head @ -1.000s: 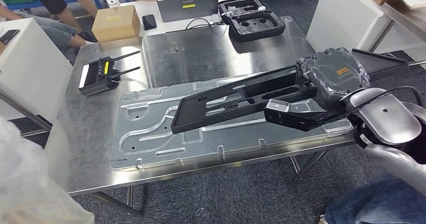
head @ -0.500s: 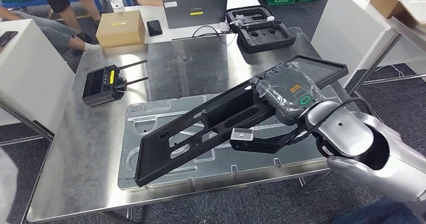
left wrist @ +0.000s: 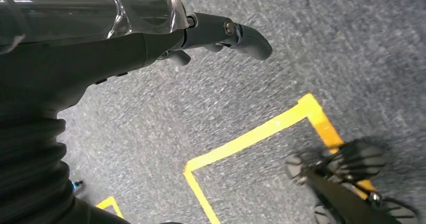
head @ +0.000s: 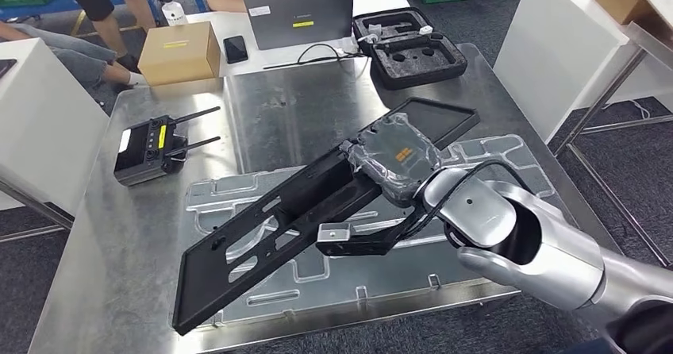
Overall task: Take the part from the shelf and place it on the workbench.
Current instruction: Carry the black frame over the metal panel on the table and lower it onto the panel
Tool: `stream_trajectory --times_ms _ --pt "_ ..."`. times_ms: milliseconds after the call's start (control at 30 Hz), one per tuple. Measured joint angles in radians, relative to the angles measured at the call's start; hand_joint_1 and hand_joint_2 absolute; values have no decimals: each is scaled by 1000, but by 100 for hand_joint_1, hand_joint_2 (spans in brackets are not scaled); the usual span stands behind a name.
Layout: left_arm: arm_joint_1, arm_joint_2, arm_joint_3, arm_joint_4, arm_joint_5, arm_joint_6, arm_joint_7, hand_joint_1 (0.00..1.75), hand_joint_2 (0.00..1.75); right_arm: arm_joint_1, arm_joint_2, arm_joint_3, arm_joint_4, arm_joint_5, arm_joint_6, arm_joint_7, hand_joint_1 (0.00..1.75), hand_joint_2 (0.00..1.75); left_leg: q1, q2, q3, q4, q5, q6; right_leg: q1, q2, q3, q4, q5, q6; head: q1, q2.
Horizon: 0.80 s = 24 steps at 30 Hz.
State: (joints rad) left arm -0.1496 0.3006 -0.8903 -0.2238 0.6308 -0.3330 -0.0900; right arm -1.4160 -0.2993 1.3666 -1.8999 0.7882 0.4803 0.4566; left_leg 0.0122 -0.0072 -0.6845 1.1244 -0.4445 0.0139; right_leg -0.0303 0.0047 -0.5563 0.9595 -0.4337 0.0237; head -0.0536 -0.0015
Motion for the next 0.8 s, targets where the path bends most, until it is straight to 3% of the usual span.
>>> stream_trajectory --times_ms 33,100,233,300,367,400,433,467,500,567,600,633,733,800 --pt "0 0 0 0 1 0 -1 0 175 2 4 0 7 2 -1 -1 175 175 2 1 24 -76 47 -1 -1 0 11 -1 -7 4 0 0" --pt "-1 0 1 0 4 0 -5 0 175 3 13 1 20 6 -3 -4 175 175 -3 2 56 -168 89 5 -1 1 22 -3 -16 14 0 0" --pt "-1 1 3 0 25 1 -22 0 175 19 17 1 35 16 -8 -9 175 175 -11 -1 71 -175 86 29 -3 1 26 4 -38 38 1 0" --pt "-2 2 5 0 33 3 -35 0 175 25 17 1 39 20 -9 -9 175 175 -10 -1 82 -179 82 43 -3 -1 -10 88 -82 41 1 0" --pt "-3 2 6 0 37 8 -45 0 175 36 16 1 44 22 -9 -10 175 175 -16 -1 87 -179 76 54 2 -1 -92 239 -139 39 1 0" --pt "-3 2 7 0 38 10 -48 0 175 44 15 1 46 23 -9 -10 175 175 -18 -1 90 -179 73 57 5 -1 -129 296 -151 37 1 0" --pt "-3 2 7 0 39 11 -49 0 175 51 14 1 49 23 -9 -10 175 175 -21 -1 92 -179 71 60 7 -1 -148 315 -144 35 1 0" --pt "-3 2 8 0 40 11 -50 0 175 57 14 1 51 24 -9 -11 175 175 -23 -2 95 -178 69 61 9 -1 -146 291 -116 31 1 0" --pt "-3 1 9 0 41 11 -51 0 131 60 14 1 52 25 -9 -11 131 131 -25 -3 99 -178 66 61 10 -1 -124 229 -76 26 1 0" --pt "-3 1 10 0 43 11 -52 0 131 60 14 0 55 27 -9 -11 44 44 -29 -5 104 -175 60 56 15 -1 -61 80 -6 16 1 0" --pt "-3 1 10 0 45 12 -52 0 131 60 14 0 56 28 -9 -11 0 0 -31 -6 104 -174 56 53 17 -1 -40 32 12 12 1 0" --pt "-3 1 11 0 48 12 -54 0 175 60 15 0 57 28 -9 -11 0 0 -33 -6 105 -173 54 49 19 -1 -30 8 17 9 1 0" --pt "-3 4 19 0 60 9 -60 0 175 62 16 -3 60 31 -7 -10 0 0 -32 -4 100 -163 43 36 18 -1 -28 1 20 0 1 0" --pt "-3 7 27 0 69 0 -62 0 175 62 16 -6 61 38 -3 -1 0 0 -25 -2 69 -92 0 21 13 -2 -26 -1 23 -6 0 0"
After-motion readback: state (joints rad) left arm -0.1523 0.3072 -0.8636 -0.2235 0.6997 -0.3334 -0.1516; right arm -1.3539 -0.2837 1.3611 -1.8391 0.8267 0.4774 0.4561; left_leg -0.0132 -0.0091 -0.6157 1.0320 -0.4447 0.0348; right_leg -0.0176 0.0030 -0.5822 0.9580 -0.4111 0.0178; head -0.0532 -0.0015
